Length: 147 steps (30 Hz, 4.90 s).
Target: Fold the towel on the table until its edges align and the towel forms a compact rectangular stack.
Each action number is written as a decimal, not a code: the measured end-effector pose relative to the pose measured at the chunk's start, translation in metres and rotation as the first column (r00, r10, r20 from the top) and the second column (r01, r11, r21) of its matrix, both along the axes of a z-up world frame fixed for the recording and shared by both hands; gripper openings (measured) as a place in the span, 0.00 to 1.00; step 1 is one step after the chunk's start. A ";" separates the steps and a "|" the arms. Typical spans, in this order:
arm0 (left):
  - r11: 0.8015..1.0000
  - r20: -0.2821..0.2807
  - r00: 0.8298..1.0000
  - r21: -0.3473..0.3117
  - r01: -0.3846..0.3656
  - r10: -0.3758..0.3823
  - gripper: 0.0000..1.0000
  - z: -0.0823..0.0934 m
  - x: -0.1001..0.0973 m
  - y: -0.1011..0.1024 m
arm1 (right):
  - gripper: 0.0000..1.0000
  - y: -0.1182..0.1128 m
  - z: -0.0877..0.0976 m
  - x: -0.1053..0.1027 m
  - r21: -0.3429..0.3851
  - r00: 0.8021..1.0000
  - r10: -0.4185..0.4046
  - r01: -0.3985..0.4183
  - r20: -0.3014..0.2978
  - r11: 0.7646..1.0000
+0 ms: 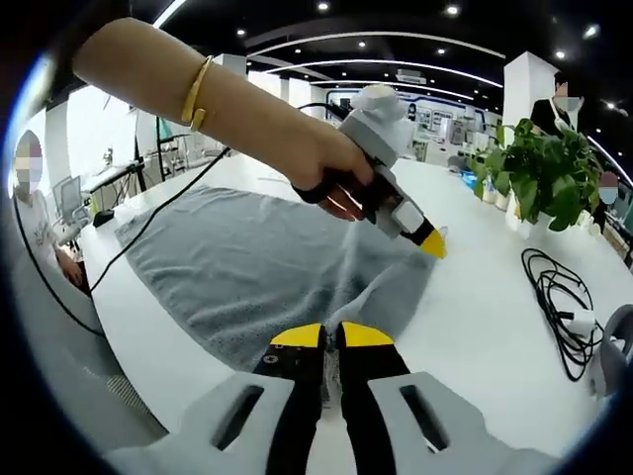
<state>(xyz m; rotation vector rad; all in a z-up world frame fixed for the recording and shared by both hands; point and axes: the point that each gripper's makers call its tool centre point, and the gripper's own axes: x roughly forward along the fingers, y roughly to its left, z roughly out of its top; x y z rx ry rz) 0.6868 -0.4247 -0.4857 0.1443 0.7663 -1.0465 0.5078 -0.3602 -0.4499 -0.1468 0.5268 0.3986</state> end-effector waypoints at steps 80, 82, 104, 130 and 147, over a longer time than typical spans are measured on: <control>0.961 0.163 0.947 -0.046 -0.272 0.276 0.01 0.072 0.025 0.196 | 0.00 0.168 0.058 -0.019 0.099 0.972 0.231 -0.234 0.040 0.967; 0.961 0.164 0.947 -0.044 -0.273 0.277 0.01 0.071 0.026 0.196 | 0.00 0.167 0.057 -0.018 0.092 0.973 0.228 -0.231 0.038 0.969; 0.969 0.138 0.960 -0.064 -0.239 0.245 0.01 0.065 0.038 0.207 | 0.11 0.191 -0.001 0.018 -0.041 0.952 0.301 -0.303 -0.060 0.952; 0.977 0.133 0.974 -0.136 -0.164 0.182 0.02 0.073 0.024 0.209 | 0.14 0.209 -0.057 0.040 -0.100 0.956 0.254 -0.270 -0.147 0.958; 0.975 0.108 0.975 -0.130 -0.178 0.193 0.02 0.065 0.025 0.220 | 0.04 0.206 -0.062 0.044 -0.061 0.964 0.217 -0.228 -0.152 0.972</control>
